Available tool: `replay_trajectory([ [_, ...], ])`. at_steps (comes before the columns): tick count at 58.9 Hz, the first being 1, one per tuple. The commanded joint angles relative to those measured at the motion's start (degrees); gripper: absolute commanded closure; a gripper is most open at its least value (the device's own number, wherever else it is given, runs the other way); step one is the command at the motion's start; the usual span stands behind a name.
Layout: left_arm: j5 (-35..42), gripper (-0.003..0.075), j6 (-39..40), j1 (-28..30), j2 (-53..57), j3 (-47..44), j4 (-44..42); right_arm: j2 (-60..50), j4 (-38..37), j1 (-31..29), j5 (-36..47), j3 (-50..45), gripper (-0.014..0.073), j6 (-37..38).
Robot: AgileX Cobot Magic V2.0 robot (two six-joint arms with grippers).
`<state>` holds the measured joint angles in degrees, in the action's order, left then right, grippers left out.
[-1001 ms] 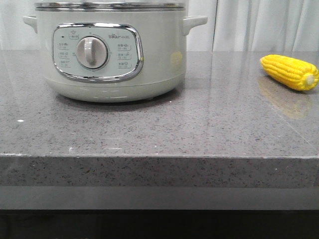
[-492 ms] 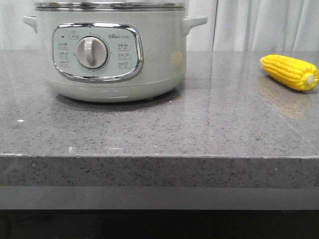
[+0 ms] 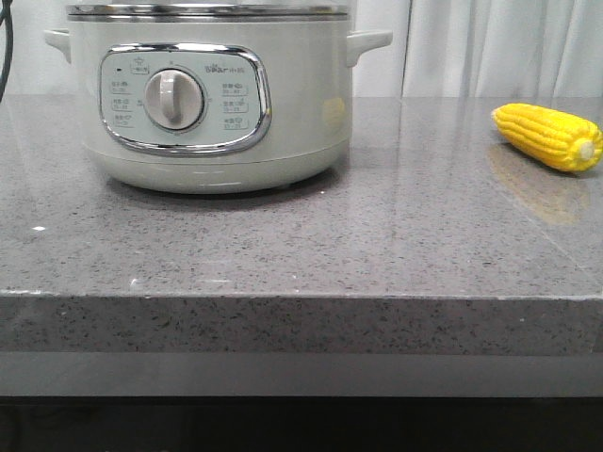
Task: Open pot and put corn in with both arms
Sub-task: 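Grasp the lid's silver knob with the left gripper, then lift the glass lid off the pot with the left gripper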
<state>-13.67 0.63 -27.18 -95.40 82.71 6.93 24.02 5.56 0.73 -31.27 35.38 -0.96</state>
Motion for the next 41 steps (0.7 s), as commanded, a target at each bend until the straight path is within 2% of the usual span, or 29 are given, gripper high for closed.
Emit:
replay_trajectory([
  [1,2.99,0.0305,-0.12,-0.35,2.64,1.99,0.66,0.97,0.16,-0.31,4.02,1.93,0.0063,-0.15],
  [8,2.95,0.0397,-0.12,-0.35,2.64,1.99,0.66,0.97,0.16,-0.31,4.02,1.93,0.0063,-0.15],
  [13,2.95,0.0430,-0.12,-0.35,2.64,1.99,0.66,0.97,0.16,-0.31,4.02,1.93,0.0063,-0.15],
  [28,4.97,0.0438,-0.12,-0.35,4.30,2.04,0.66,0.97,0.16,-0.31,4.02,1.93,0.0063,-0.15],
  [41,4.17,0.0438,-0.12,-0.35,7.95,5.77,0.66,0.97,0.16,-0.31,4.02,1.93,0.0063,-0.15],
])
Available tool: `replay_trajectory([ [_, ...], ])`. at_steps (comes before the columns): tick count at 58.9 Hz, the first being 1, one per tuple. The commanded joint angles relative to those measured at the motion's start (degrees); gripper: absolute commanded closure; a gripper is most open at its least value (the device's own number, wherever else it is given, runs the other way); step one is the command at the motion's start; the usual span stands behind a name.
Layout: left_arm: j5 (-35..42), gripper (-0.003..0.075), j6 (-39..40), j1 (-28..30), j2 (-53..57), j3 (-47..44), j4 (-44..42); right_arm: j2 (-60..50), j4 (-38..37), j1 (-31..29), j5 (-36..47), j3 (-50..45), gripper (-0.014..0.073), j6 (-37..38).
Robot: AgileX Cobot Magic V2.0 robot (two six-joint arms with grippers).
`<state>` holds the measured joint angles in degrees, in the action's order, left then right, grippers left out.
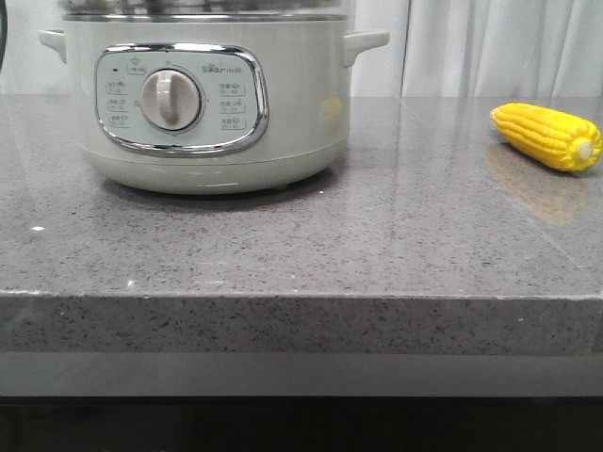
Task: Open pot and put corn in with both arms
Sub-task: 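Lift the glass lid off the pot with the left gripper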
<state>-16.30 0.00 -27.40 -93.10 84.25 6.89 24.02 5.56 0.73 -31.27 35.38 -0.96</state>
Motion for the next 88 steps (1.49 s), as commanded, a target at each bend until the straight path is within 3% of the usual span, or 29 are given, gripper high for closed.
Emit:
replay_trajectory([
  [1,6.65,0.0438,0.51,-0.13,6.12,4.61,0.70,0.97,0.16,-0.31,4.02,1.93,0.0063,-0.15],
  [17,1.49,0.0438,0.51,0.00,14.76,6.29,-1.19,0.97,0.16,-0.31,4.02,1.93,0.0063,-0.15],
  [31,-10.79,0.0438,0.51,0.00,24.50,6.29,-11.86,0.97,0.16,-0.31,3.35,1.93,0.0063,-0.15],
  [40,-17.65,0.0437,0.51,0.00,30.22,4.66,-12.62,0.97,0.16,-0.31,2.57,1.93,0.0063,-0.15],
  [54,-18.40,0.0437,5.13,0.00,40.67,-7.49,-12.92,0.97,0.16,-0.31,0.65,1.93,0.0063,-0.15],
  [67,-18.40,0.0437,14.28,0.00,49.74,-19.14,-19.58,0.97,0.16,-0.31,-0.24,1.93,0.0063,-0.15],
  [88,-18.40,0.0438,16.56,0.00,58.74,-29.26,-19.84,1.63,0.16,-0.31,-1.06,2.13,0.0064,-0.15],
])
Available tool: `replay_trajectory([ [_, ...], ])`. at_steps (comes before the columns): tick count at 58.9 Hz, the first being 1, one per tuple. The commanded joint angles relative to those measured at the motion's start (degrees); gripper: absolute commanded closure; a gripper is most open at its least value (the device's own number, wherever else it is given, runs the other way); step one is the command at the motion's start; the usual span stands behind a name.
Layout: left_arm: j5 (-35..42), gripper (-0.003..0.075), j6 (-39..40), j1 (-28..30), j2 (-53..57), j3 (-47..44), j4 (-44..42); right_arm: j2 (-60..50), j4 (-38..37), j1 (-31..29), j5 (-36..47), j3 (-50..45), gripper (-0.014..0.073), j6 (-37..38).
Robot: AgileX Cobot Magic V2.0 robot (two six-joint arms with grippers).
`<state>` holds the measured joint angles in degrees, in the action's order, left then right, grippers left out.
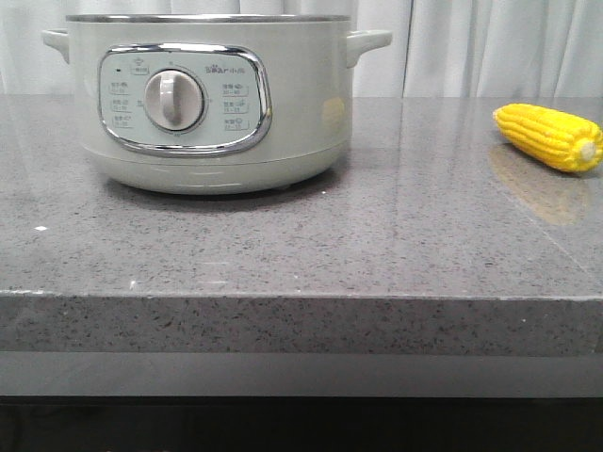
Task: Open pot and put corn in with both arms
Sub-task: 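Lift the glass lid off the pot with the left gripper, then lower the right gripper onto the yellow corn cob and grasp it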
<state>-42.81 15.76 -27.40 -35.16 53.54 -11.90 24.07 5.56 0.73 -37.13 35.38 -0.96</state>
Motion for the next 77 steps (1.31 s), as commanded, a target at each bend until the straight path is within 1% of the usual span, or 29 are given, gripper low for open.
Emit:
replay_trajectory([
  [1,8.11,0.0438,0.80,0.00,0.91,1.32,-1.05,1.87,0.16,-0.31,4.91,2.23,0.0064,-0.15],
  [7,8.11,0.0438,0.80,0.00,0.91,1.32,-1.05,4.87,0.27,-0.31,4.53,3.90,0.0064,-0.15],
  [13,8.11,0.0438,0.80,0.00,0.91,1.32,-1.05,9.96,0.39,-0.31,2.58,7.47,0.0064,-0.15],
  [31,8.21,0.0438,0.80,0.00,0.91,1.32,-1.05,29.01,3.71,-0.31,-5.23,22.47,0.0064,-0.15],
  [38,8.32,0.0438,0.80,0.00,0.91,1.32,-1.05,37.06,3.91,-0.31,-7.44,28.08,0.0064,-0.43],
  [58,8.32,0.0438,0.80,0.00,0.91,1.32,-1.05,56.84,3.01,-0.31,-9.79,43.39,0.0061,-3.33],
  [68,8.32,0.0438,0.80,0.00,0.91,1.32,-1.05,64.84,1.79,-0.31,-10.58,50.55,0.0061,-3.33],
  [77,8.32,0.0438,0.80,0.00,0.91,1.32,-1.05,69.97,1.77,-0.31,-11.15,54.60,0.0062,-3.33],
])
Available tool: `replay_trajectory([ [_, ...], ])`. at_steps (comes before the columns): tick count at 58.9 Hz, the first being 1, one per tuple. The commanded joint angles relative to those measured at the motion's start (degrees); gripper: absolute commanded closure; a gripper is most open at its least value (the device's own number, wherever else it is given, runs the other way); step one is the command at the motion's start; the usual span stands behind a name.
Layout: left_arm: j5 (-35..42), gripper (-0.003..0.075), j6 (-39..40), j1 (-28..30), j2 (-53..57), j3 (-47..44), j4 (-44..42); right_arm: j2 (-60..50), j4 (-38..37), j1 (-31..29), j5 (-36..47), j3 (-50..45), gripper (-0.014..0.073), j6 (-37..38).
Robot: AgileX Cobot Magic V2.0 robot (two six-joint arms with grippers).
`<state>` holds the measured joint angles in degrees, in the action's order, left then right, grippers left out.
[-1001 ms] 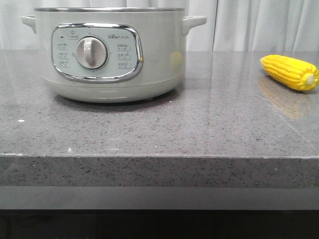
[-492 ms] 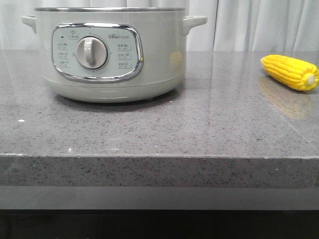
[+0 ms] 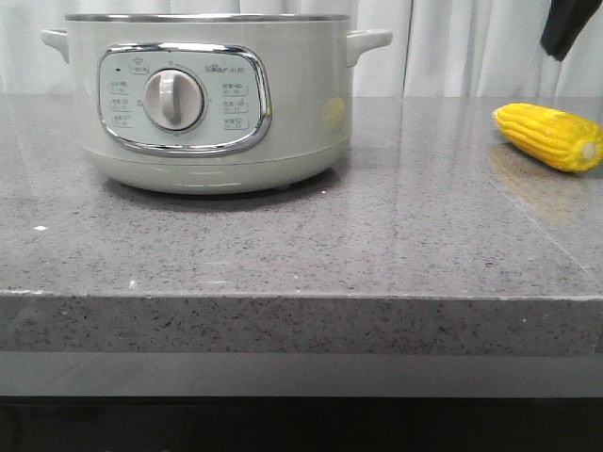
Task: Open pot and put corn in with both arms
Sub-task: 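Lower the right gripper onto the yellow corn cob and grasp it, then carry the corn cob with the right gripper over the open pot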
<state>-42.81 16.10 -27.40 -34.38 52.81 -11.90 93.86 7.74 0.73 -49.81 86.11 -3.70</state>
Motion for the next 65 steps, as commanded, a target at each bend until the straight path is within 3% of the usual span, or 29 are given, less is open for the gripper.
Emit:
replay_trajectory([
  [1,8.32,0.0438,0.46,0.00,0.12,2.05,-1.05,0.90,-0.46,-0.31,1.37,4.17,0.0062,-0.60],
  [51,8.32,0.0438,0.46,0.00,0.12,2.05,-1.05,11.72,-0.53,-0.31,-1.21,6.09,0.0067,-0.60],
  [65,8.32,0.0438,0.46,0.00,0.12,2.05,-1.05,11.65,-0.53,-0.31,-3.08,6.09,0.0312,-0.60],
])
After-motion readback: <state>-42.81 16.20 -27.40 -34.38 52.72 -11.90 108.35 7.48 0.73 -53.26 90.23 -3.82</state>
